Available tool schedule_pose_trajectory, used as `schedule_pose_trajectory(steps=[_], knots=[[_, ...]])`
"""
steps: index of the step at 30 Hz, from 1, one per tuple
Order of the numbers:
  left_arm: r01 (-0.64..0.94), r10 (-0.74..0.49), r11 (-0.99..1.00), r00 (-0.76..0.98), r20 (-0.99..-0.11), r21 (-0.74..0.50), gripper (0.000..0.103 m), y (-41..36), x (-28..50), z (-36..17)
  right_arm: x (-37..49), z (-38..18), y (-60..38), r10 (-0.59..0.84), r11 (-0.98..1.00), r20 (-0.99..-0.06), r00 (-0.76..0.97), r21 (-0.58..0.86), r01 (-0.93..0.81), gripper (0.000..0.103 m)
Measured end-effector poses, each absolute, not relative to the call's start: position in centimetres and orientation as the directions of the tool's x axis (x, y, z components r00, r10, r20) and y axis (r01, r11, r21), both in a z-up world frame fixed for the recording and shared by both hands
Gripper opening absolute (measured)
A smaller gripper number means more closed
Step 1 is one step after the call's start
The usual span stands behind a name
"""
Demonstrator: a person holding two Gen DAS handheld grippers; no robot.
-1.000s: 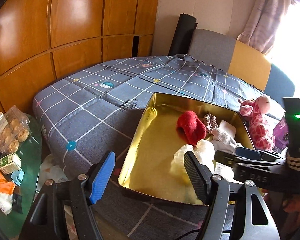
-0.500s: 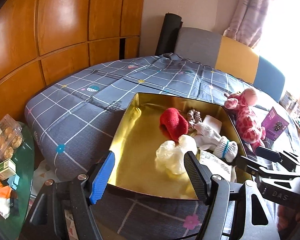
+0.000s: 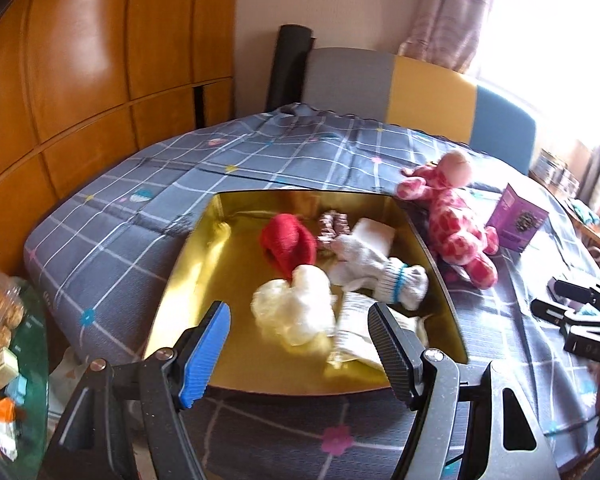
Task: Organize soft objects
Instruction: 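Withdraw both grippers from the gold box toward the remaining items, then grasp the teal fuzzy plush with the left gripper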
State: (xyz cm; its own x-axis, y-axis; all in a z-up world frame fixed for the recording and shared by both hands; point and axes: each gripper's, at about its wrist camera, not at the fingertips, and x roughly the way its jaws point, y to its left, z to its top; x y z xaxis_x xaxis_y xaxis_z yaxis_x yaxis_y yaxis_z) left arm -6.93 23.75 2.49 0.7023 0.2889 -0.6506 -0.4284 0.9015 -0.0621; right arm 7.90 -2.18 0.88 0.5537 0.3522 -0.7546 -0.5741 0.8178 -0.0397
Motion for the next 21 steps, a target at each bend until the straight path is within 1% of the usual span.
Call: schedule_pose_trajectory(steps=[5, 7, 12, 17, 21], knots=[[-0.359, 0.243, 0.932, 0.722, -0.648, -0.05, 0.072, 21.6, -5.6, 2.9, 10.4, 1.1, -8.8, 0.229, 0.905, -0.756, 0.613, -0.066, -0.421, 0.07], [-0.326, 0.219, 0.944, 0.731, -0.647, -0.05, 0.072, 20.7, -5.0, 3.2, 11.5, 1.4, -11.8, 0.191, 0.936, -0.751, 0.632, -0.055, -0.348, 0.07], [-0.239, 0.16, 0.97, 0.748, -0.644, -0.037, 0.072, 17.8, -3.1, 3.8, 13.7, 2.5, -20.1, 0.01, 0.994, -0.72, 0.694, -0.07, -0.088, 0.07], [-0.16, 0.104, 0.987, 0.749, -0.654, -0.026, 0.072, 15.2, -1.0, 4.2, 15.0, 2.2, -28.6, -0.164, 0.979, -0.708, 0.687, -0.033, 0.2, 0.07], [-0.075, 0.048, 0.997, 0.751, -0.659, -0.013, 0.072, 12.4, 1.1, 4.5, 14.9, 0.6, -33.9, -0.233, 0.932, -0.723, 0.651, 0.025, 0.361, 0.07]])
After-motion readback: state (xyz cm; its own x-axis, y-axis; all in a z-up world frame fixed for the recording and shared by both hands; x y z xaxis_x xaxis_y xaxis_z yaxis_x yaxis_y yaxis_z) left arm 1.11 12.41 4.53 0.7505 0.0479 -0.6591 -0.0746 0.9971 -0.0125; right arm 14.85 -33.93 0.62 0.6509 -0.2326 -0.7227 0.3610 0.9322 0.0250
